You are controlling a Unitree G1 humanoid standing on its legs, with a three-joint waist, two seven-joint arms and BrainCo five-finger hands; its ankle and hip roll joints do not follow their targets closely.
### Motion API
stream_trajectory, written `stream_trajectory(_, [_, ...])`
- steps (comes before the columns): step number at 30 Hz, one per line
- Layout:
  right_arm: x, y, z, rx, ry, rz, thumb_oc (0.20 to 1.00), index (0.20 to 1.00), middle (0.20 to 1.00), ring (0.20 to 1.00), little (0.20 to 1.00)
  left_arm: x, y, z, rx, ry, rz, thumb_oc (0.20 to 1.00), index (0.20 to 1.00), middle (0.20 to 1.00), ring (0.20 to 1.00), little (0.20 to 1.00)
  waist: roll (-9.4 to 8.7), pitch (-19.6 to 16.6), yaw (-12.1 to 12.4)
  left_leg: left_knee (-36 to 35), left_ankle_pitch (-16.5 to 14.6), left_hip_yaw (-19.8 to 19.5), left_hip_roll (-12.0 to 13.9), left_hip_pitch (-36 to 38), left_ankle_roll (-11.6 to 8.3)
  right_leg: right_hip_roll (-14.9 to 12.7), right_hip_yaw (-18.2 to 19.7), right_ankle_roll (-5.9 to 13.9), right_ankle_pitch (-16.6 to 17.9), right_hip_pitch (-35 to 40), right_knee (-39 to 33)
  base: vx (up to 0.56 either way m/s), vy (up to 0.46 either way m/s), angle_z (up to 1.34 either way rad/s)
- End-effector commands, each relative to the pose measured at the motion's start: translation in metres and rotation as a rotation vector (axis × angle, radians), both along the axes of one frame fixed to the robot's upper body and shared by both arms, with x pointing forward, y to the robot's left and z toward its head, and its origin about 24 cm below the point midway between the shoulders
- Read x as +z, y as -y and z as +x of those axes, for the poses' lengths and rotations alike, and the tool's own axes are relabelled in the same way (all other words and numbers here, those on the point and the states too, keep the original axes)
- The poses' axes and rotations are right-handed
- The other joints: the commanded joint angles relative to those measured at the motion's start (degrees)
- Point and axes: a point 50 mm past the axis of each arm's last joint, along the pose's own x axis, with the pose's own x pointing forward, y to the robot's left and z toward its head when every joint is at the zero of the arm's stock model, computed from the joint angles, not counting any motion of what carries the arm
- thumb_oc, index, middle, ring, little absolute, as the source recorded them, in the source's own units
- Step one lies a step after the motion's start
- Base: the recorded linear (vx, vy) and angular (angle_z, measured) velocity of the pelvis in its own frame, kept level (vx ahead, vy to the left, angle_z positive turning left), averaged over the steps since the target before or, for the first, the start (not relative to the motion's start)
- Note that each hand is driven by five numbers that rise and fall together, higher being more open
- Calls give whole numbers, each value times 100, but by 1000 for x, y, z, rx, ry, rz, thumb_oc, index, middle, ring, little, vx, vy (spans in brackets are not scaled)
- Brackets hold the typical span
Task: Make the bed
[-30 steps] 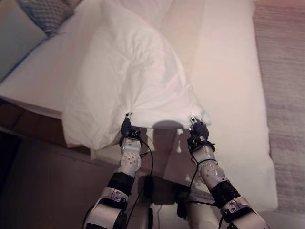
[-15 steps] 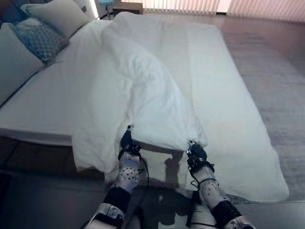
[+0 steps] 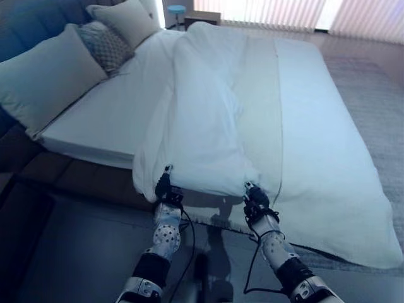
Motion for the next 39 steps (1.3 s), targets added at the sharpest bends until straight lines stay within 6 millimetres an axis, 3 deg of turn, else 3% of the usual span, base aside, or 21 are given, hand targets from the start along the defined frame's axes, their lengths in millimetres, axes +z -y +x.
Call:
stream_trajectory(1, [12,28,0,-105,87,-19,200,200,200,200,200,22,-23,-3,52,150,114,200,200,200,200,200,-218,-280,-248,201,-264,-7,-46,452,692,-409,236,926,263,81,-281,-135,265,16])
stream_trajectory(3, [12,29,0,-104,89,-17,200,200,200,200,200,21,-25,-4,57,148,113,200,200,200,200,200,-337,-297,-295,744,-684,-343,290,628,684,-737,170,995,364,23,-354,-112,348,26])
stream_trajectory(4, [12,29,0,-101,90,-13,200,200,200,200,200,20,-28,-6,69,145,108,200,200,200,200,200,-326,-326,-312,761,-660,-648,655,855,640,-910,153,1077,431,17,-368,-50,322,28])
stream_trajectory(5, [13,29,0,-101,90,-13,200,200,200,200,200,20,-28,-6,69,146,108,200,200,200,200,200,-332,-335,-319,744,-637,-653,646,846,642,-918,147,1078,441,5,-372,-11,388,20])
stream_trajectory(9, [17,33,3,-103,99,-17,200,200,200,200,200,17,-33,-7,96,130,92,200,200,200,200,200,-152,-434,-377,274,-235,-1029,1476,1238,333,-1321,288,1320,527,-24,-289,17,492,25])
stream_trajectory(10, [19,34,5,-101,106,-19,200,200,200,200,200,18,-33,-6,92,134,95,200,200,200,200,200,-119,-430,-359,199,-201,-1118,1556,1275,271,-1443,343,1394,569,-56,-263,-29,614,20])
stream_trajectory(11, [24,35,7,-104,122,-19,200,200,200,200,200,20,-32,-4,87,135,108,200,200,200,200,200,-95,-423,-338,260,-269,-1292,1449,1235,199,-1600,381,1481,714,-60,-297,-44,644,4])
stream_trajectory(12, [26,34,8,-93,128,-25,200,200,200,200,200,19,-32,-3,85,136,107,200,200,200,200,200,-92,-434,-356,239,-661,-1330,1288,1308,211,-1760,473,1551,852,-110,-336,-49,657,8])
stream_trajectory(14, [25,37,6,-100,125,-36,200,200,200,200,200,22,-28,1,52,147,136,200,200,200,200,200,-181,-469,-442,281,-1044,-1118,951,1294,313,-2217,463,1699,1374,-162,-527,-73,707,25])
stream_trajectory(17, [25,37,6,-125,128,-19,200,200,200,200,200,28,-27,7,25,167,188,200,200,200,200,200,-280,-452,-496,363,-1148,-1000,559,1097,521,-2339,739,1546,1528,-354,-465,-101,584,21])
stream_trajectory(19, [29,34,9,-136,140,-12,200,200,200,200,200,29,-27,8,18,167,210,200,200,200,200,200,-183,-420,-539,230,-1021,-938,460,1076,632,-2010,927,1392,1288,-556,39,-72,523,21])
stream_trajectory(22, [31,31,12,-129,156,-14,200,200,200,200,200,32,-28,8,14,175,233,200,200,200,200,200,-64,-455,-512,-349,-684,-807,299,1234,746,-1415,484,1163,579,-566,731,-20,487,18])
stream_trajectory(27, [26,28,7,-123,148,-6,200,200,200,200,200,28,-27,5,5,155,244,200,200,200,200,200,-232,-490,-421,-859,-380,-717,-15,1529,623,-603,-7,1074,188,-349,544,3,254,-13])
stream_trajectory(30, [23,30,3,-137,144,2,200,200,200,200,200,22,-26,1,-1,135,240,200,200,200,200,200,-326,-494,-470,-932,-344,-673,-171,1648,615,-222,177,1002,121,-292,393,-1,159,21])
stream_trajectory(31, [22,30,2,-140,141,-1,200,200,200,200,200,19,-25,0,-4,122,240,200,200,200,200,200,-347,-518,-503,-925,-324,-663,-223,1635,636,-121,287,952,149,-278,272,4,129,26])
stream_trajectory(38, [7,33,-10,-165,81,-2,200,200,200,200,200,-6,-26,-13,-4,24,226,200,200,200,200,200,-310,-612,-541,-1044,-340,-571,-279,1760,785,-108,326,959,309,-50,-148,20,44,11])
stream_trajectory(39, [-4,32,-17,-156,33,-16,200,200,200,200,200,-16,-29,-20,1,-22,229,200,200,200,200,200,-271,-615,-556,-1044,-336,-568,-292,1751,830,-86,440,954,334,-46,-245,0,0,0])
